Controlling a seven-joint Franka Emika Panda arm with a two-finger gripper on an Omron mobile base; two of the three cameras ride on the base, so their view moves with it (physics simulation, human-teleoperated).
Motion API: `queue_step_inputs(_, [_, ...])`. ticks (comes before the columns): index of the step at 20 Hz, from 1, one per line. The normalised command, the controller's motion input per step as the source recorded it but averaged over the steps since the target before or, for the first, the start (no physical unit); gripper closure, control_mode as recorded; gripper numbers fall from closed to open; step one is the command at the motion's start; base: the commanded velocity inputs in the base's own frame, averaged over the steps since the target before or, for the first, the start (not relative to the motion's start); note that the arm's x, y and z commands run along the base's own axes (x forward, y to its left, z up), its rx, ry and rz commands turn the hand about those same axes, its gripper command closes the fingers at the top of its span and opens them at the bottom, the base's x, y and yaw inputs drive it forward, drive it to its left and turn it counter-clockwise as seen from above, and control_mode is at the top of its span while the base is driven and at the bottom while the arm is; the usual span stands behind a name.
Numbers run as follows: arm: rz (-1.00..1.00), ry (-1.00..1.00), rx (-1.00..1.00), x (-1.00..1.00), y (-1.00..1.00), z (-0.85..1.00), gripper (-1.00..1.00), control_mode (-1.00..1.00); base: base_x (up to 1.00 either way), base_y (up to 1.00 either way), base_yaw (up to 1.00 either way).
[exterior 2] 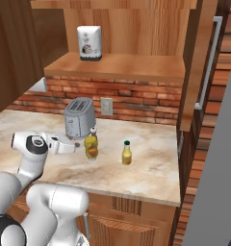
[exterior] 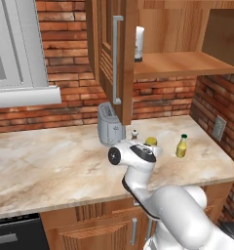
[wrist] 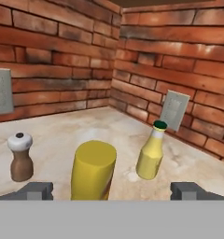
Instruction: Pick the mustard and mustard from the counter and place them in the cabinet.
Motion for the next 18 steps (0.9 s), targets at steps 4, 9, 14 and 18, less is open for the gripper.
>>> queue_step_inputs(4, [-0.04,0.0,-0.01,0.0,-0.15,-0.08,-1.0,-1.0,0.0,0.0,0.0])
queue_step_inputs(9, [-0.04,0.0,-0.07,0.0,-0.11,-0.23,-1.0,-1.0,0.0,0.0,0.0])
queue_step_inputs(14, [-0.01,0.0,-0.08,0.11,-0.01,-0.2,-1.0,-1.0,0.0,0.0,0.0])
queue_step_inputs(18, [-0.02,0.02,-0.06,0.09,-0.05,-0.23,-1.0,-1.0,0.0,0.0,0.0])
